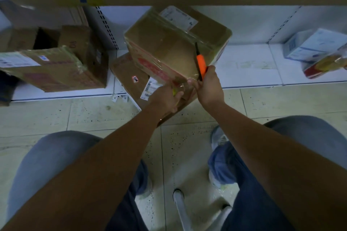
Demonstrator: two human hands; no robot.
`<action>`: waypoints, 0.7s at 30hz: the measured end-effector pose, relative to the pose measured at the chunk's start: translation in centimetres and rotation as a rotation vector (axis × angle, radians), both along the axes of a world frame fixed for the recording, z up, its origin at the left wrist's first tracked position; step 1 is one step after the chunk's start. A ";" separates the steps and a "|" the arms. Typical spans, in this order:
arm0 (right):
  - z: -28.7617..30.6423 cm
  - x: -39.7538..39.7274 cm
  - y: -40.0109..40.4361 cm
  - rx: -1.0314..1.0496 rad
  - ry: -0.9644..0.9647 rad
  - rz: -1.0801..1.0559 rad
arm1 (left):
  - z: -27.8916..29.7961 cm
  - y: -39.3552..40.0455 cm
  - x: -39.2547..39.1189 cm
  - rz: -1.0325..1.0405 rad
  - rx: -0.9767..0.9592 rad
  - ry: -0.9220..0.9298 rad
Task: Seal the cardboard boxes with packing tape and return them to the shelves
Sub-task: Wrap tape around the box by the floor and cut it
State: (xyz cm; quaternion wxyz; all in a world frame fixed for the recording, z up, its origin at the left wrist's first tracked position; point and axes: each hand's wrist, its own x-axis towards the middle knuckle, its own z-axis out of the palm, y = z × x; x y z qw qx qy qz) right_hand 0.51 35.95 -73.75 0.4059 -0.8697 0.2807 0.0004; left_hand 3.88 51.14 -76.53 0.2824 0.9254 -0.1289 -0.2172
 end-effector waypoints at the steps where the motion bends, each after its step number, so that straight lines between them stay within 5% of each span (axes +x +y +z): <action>1: 0.0 0.0 0.0 -0.037 -0.005 0.015 | 0.1 0.3 0.2 -0.036 -0.034 0.012; 5: 0.9 0.3 -0.2 -0.076 0.037 0.054 | 0.2 1.4 1.2 -0.119 -0.285 0.116; 11: 6.1 -2.9 1.6 -0.212 0.086 0.217 | -0.4 2.4 1.8 -0.126 -0.289 0.045; 16: 4.7 -8.8 5.2 -0.316 0.294 0.467 | 0.0 2.1 1.7 -0.136 -0.301 0.048; 21: 4.4 -6.6 5.0 -0.327 0.397 0.375 | -0.2 2.2 1.5 -0.088 -0.299 0.082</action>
